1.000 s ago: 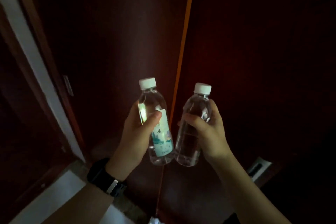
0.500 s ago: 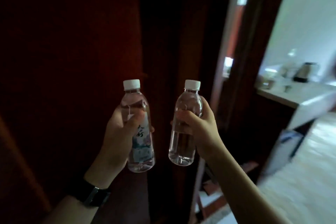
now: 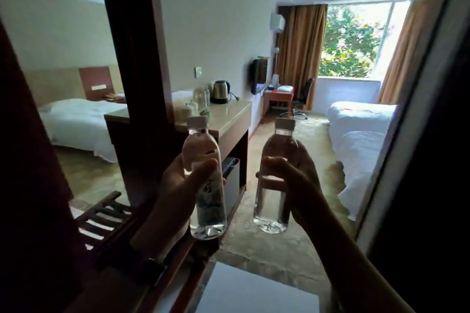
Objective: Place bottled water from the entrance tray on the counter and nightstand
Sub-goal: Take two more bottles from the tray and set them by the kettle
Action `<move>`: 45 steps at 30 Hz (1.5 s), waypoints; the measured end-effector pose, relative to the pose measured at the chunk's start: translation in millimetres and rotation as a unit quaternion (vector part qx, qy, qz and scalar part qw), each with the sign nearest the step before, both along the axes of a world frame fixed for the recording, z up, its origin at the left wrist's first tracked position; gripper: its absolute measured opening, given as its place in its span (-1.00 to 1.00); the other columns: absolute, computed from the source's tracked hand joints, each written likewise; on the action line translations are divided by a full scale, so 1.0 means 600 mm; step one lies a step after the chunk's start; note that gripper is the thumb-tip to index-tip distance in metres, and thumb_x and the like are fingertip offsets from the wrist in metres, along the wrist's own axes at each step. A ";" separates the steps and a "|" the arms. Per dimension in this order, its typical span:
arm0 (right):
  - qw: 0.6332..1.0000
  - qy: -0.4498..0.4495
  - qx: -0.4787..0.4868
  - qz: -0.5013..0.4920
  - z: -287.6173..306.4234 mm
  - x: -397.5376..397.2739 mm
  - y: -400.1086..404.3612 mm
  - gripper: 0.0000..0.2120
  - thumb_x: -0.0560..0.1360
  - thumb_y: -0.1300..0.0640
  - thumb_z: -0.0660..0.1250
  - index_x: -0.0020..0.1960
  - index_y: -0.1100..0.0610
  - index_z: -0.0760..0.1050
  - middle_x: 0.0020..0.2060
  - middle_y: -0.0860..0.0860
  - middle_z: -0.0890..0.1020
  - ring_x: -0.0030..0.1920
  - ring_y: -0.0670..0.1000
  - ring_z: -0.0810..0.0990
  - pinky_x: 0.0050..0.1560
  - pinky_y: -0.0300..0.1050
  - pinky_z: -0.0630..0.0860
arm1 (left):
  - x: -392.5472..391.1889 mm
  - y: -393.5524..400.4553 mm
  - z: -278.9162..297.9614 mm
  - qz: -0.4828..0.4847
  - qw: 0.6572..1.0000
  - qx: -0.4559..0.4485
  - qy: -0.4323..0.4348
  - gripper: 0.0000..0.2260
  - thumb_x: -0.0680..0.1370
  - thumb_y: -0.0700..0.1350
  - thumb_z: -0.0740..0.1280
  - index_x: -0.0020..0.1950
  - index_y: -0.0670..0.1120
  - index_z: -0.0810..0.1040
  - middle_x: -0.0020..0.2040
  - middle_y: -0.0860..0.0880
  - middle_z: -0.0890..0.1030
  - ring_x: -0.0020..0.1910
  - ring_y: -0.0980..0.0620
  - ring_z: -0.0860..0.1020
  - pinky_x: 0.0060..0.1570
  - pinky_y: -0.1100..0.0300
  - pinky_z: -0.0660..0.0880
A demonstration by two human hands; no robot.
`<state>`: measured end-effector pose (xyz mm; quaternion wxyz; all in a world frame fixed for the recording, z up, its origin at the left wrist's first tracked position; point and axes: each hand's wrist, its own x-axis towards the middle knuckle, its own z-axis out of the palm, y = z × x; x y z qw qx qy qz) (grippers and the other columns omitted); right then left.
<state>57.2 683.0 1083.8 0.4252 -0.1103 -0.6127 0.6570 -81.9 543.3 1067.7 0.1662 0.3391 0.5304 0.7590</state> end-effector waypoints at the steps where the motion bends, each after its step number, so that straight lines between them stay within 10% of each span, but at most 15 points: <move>1: 1.000 0.002 0.002 -0.014 0.004 0.010 0.039 -0.65 0.30 0.18 0.43 0.08 0.08 0.50 -0.20 -0.01 0.64 -0.25 0.03 0.68 -0.31 -0.08 0.64 | 0.005 0.042 0.000 -0.011 1.000 0.007 -0.002 -0.42 0.27 0.10 0.48 0.14 -0.25 0.55 -0.23 -0.12 0.67 -0.31 -0.08 0.67 -0.33 0.06 0.59; 16: 0.990 0.002 -0.026 -0.137 0.002 -0.006 0.409 -0.65 0.28 0.15 0.44 0.05 0.01 0.50 -0.04 0.12 0.61 -0.18 0.15 0.69 -0.32 -0.14 0.61 | -0.069 0.460 0.014 -0.133 0.990 0.025 0.050 -0.55 0.33 0.04 0.46 0.10 -0.19 0.55 -0.10 -0.29 0.57 -0.28 -0.15 0.64 -0.30 0.07 0.59; 45: 0.997 -0.010 -0.021 -0.073 -0.049 -0.623 1.428 -0.69 0.31 0.17 0.42 0.04 0.05 0.51 -0.06 0.14 0.63 -0.17 0.17 0.67 -0.28 -0.11 0.61 | -0.658 1.409 -0.034 -0.037 0.999 0.007 0.029 -0.43 0.30 0.10 0.41 0.10 -0.32 0.52 -0.16 -0.28 0.62 -0.28 -0.16 0.64 -0.29 0.08 0.60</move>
